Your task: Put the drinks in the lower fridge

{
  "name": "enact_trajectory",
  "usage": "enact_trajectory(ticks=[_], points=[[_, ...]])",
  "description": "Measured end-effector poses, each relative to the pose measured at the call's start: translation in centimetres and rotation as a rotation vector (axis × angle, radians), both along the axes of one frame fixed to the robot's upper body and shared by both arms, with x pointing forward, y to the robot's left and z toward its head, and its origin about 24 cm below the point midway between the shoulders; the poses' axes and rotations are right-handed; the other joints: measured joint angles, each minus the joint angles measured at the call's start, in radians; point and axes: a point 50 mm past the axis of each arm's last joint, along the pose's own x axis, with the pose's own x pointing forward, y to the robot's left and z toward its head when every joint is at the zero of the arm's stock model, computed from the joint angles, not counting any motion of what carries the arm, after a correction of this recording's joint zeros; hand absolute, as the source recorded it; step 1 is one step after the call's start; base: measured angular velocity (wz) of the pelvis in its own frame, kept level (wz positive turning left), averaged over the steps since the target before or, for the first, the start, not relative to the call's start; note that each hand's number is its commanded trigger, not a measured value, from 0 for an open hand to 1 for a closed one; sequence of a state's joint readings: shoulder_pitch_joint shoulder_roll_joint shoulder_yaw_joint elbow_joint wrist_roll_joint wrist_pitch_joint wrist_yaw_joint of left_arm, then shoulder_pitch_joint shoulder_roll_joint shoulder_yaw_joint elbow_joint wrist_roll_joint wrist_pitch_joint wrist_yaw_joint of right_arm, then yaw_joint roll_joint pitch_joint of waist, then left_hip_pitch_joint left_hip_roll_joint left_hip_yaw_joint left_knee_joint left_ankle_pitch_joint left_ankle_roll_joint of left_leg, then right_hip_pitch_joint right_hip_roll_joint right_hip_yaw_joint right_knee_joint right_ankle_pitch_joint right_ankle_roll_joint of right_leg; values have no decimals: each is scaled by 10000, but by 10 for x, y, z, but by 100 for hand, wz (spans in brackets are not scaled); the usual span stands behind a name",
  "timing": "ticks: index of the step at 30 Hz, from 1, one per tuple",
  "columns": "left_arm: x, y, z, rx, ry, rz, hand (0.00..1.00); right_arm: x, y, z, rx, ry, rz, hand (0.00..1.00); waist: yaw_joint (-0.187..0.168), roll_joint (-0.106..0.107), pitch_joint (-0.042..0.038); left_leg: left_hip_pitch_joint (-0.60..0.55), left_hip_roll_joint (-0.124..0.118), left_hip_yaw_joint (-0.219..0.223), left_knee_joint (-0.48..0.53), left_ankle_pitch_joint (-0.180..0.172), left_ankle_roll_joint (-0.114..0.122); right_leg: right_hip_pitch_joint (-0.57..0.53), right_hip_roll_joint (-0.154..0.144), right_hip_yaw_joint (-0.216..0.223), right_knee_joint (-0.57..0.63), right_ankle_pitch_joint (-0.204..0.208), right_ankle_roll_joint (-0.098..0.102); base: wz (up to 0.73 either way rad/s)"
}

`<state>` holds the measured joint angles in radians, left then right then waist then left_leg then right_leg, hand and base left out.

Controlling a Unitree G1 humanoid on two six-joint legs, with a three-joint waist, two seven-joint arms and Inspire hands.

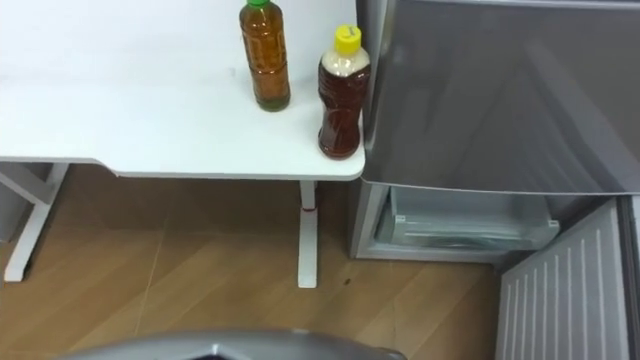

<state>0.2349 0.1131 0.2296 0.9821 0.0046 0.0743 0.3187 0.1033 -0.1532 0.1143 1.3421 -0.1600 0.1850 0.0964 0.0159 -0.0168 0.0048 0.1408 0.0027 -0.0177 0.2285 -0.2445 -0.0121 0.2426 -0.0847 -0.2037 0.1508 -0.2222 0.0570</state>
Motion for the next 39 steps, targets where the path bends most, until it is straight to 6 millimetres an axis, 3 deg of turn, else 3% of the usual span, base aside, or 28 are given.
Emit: enact_trajectory(ticks=[4,15,22,24,29,35,37,39], points=[[31,6,17,1585,-1739,31,0,2,-5,1,-156,-333,177,0,191,27,-2,-133,-21,-67,-57,12,-4,-124,-6,-39,4,-5,5,2],[59,12,45,4595,-3771,161,0,9,-10,2,-289,-971,504,0,219,-129,-72,-151,-59,-310,29,19,-3,-77,-22,-261,18,-9,17,6],[94,4,75,5590,-5915,-730,0,15,-10,3,-185,-1231,552,0,182,-200,-67,-252,-74,-423,7,15,-5,-93,-17,-358,2,-9,17,4],[103,0,83,5620,-6451,-945,0,11,-12,3,-85,-1163,522,0,187,-177,-72,-257,-70,-410,16,19,-11,-133,-12,-334,5,-9,15,-3],[137,-17,124,5679,-9073,-1825,0,11,-11,3,112,-1171,471,0,131,-123,-65,-277,-69,-410,73,25,-14,-146,-11,-309,20,-6,11,0],[161,-40,164,5024,-11377,-3198,0,12,-10,3,297,-1194,544,0,84,-147,-38,-343,-70,-393,81,25,-14,-205,-13,-297,6,-6,12,0],[166,-48,170,4668,-11737,-3847,0,15,-10,3,331,-1197,602,0,74,-171,-52,-444,-70,-401,111,26,-14,-302,-14,-315,13,-6,12,0],[170,-57,172,4173,-11862,-4667,0,18,-11,3,327,-1200,649,0,82,-185,-7,-429,-71,-380,115,29,-12,-337,-13,-249,13,-4,11,-3]])
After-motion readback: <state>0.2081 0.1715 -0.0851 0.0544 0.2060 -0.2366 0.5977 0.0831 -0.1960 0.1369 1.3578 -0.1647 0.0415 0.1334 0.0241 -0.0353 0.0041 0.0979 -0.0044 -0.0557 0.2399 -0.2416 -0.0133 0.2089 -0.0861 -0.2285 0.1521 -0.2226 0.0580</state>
